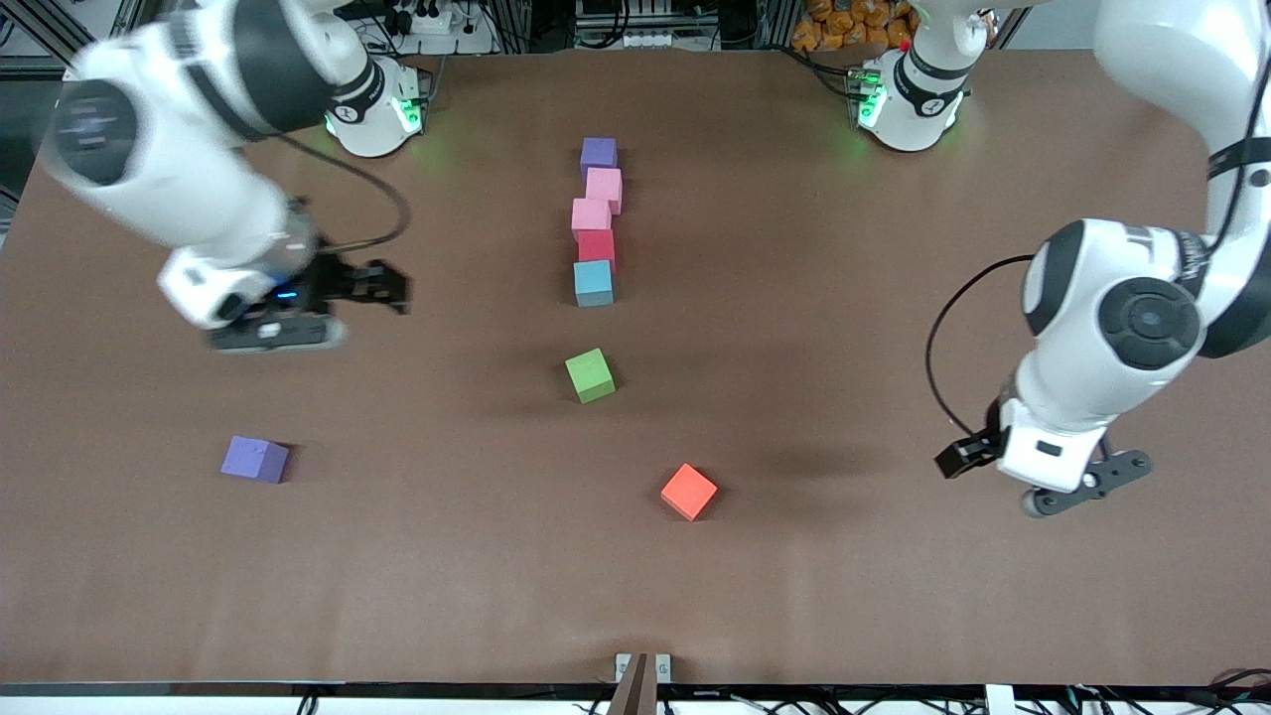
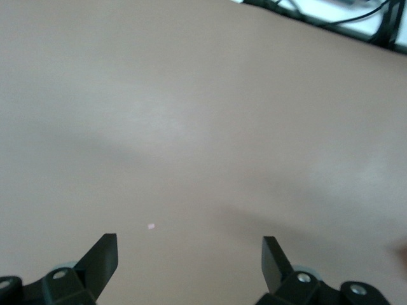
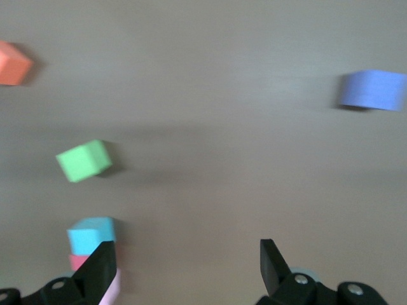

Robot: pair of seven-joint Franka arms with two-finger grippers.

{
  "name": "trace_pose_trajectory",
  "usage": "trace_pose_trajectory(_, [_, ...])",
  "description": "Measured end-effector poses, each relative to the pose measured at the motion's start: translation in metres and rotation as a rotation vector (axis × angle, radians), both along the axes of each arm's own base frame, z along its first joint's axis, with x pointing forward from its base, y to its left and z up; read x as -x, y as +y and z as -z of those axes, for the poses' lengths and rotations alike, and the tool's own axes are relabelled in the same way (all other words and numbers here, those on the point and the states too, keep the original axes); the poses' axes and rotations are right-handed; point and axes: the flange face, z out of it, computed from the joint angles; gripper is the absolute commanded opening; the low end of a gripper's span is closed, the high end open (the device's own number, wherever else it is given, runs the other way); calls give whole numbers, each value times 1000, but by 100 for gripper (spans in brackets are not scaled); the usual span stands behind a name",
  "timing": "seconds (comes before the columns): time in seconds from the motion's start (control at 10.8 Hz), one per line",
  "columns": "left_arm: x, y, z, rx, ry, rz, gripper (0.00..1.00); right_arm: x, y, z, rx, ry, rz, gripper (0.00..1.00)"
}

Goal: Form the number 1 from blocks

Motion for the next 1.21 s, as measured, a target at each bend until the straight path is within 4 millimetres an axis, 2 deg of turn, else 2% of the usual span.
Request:
trace_pose_trajectory(0.09, [10,5,-14,3,9,33,100,-4,-43,-19,-4,-10,37,100])
trace_pose_trajectory(0.19, [22,12,-35,30,19,63,100,-5,-73,-37,-6,-33,79,100])
trace_pose_trajectory(0.37, [45,24,-75,60,35,104,100,-1,-117,-67,-6,-50,149,100])
trace_pose_trajectory(0.46, [54,24,-91,67,33,116,100,3,-135,-80,-3,-48,174,100])
trace_pose_trajectory(0.65, [72,25,-118,95,42,160,100,9,-151,-96,27,-45,191,100])
trace_pose_trajectory(0.93, [107,41,-171,84,52,267,100,9,-150,-97,59,-43,185,100])
trace_pose_trajectory(1.21, [132,45,-202,104,55,323,100,10,-151,-97,75,-43,181,100])
